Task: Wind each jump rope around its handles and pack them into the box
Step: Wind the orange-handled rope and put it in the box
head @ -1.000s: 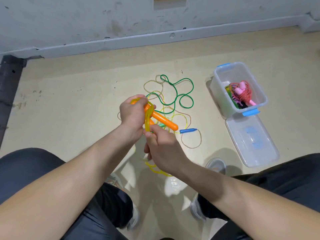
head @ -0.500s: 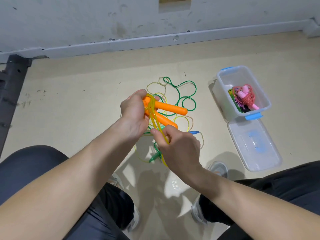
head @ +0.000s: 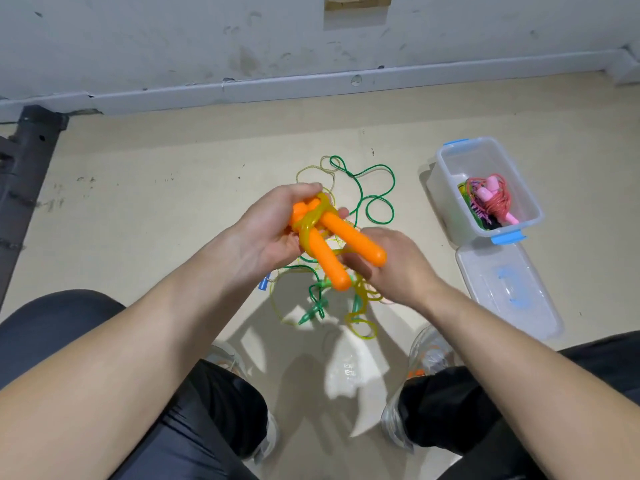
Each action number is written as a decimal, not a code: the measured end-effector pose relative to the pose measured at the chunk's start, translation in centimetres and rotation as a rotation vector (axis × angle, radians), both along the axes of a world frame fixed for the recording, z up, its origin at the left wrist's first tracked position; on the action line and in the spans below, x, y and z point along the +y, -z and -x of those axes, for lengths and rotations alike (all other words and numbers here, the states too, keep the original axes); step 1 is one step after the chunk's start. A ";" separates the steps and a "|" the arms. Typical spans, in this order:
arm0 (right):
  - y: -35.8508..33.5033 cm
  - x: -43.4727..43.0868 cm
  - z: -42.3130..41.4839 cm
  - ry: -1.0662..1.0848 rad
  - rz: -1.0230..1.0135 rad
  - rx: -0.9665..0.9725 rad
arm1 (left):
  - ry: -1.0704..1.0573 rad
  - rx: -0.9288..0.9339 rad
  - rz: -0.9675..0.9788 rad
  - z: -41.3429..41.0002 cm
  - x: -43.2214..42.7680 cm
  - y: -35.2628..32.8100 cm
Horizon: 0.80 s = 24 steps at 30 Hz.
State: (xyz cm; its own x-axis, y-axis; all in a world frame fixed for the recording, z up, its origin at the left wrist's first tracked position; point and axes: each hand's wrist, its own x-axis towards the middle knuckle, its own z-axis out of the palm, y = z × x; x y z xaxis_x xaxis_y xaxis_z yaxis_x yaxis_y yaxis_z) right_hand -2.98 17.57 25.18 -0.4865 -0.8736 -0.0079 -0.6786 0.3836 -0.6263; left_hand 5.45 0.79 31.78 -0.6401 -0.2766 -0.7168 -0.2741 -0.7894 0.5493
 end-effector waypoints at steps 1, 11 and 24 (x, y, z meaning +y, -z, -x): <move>-0.2 0.1 0.7 -0.056 -0.010 0.076 | 0.080 0.014 0.013 -0.2 0.3 0.0; -3.7 -0.2 3.4 -0.077 -0.090 -0.369 | 0.278 0.122 0.530 -1.2 0.8 0.9; -4.6 -1.1 -4.4 0.458 0.165 -0.454 | -0.169 -0.003 0.827 0.1 2.8 2.7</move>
State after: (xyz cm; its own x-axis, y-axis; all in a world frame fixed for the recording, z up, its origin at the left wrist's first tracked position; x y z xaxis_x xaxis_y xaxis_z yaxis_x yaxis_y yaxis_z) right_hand 1.40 16.43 29.73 -0.7888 -0.5865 -0.1838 -0.1243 0.4450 -0.8868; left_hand 5.37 3.59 29.11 -0.5417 -0.8047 -0.2429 -0.1906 -0.1638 0.9679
